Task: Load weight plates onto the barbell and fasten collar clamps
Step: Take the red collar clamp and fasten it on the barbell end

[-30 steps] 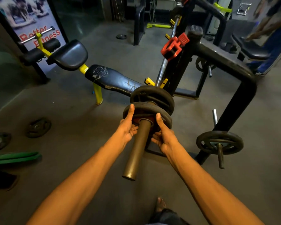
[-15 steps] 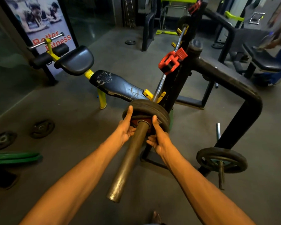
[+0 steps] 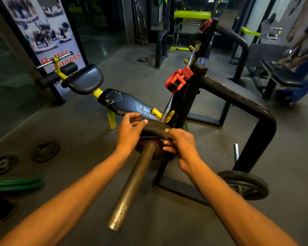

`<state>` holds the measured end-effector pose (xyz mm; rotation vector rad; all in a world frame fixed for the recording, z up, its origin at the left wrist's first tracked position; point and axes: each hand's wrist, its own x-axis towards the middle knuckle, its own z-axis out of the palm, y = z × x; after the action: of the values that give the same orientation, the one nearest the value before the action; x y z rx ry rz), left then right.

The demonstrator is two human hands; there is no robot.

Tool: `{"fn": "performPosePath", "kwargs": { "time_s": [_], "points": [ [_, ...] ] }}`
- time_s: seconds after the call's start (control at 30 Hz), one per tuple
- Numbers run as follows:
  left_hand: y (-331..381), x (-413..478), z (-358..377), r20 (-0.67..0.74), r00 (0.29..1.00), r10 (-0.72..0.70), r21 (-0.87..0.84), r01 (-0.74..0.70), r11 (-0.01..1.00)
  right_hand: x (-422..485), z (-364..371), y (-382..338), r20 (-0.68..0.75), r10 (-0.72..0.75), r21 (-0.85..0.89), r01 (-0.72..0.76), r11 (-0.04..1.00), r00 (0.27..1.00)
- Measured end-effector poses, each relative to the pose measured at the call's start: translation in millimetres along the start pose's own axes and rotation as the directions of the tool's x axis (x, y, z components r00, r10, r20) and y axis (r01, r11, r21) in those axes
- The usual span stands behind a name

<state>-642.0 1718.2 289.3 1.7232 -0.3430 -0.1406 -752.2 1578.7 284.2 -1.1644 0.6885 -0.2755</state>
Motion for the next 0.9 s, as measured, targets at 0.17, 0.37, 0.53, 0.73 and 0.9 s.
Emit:
{"fn": "performPosePath", "kwargs": {
  "time_s": [0.17,0.37,0.53,0.73,0.9],
  "points": [
    [38.7,60.7,23.3,0.150,0.989,-0.013,0.110,-0.004,0.994,17.7,2.0,-88.6,0.016,-0.308,-0.222,0.304,0.926,0.951],
    [71.5,124.8,56.4,0.313,0.946,-0.080,0.131,0.041,0.991,66.7,-0.6,-131.6,0.002,-0.508,-0.526,0.433,0.732,0.862],
    [82.7,159.4,76.7,0.318,0.937,-0.146,0.130,0.109,0.986,97.9,3.9,-136.0,-0.008,-0.500,-0.659,0.372,0.654,0.866],
    [67.5,182.6,97.8,0.388,0.904,-0.179,-0.071,0.223,0.972,122.7,22.3,-132.8,-0.084,-0.559,-0.691,0.356,0.629,0.825],
    [61.0,178.4,94.5,0.325,0.939,-0.110,-0.234,0.192,0.953,120.6,43.4,-132.3,-0.123,-0.652,-0.665,0.426,0.613,0.748]
  ]
}}
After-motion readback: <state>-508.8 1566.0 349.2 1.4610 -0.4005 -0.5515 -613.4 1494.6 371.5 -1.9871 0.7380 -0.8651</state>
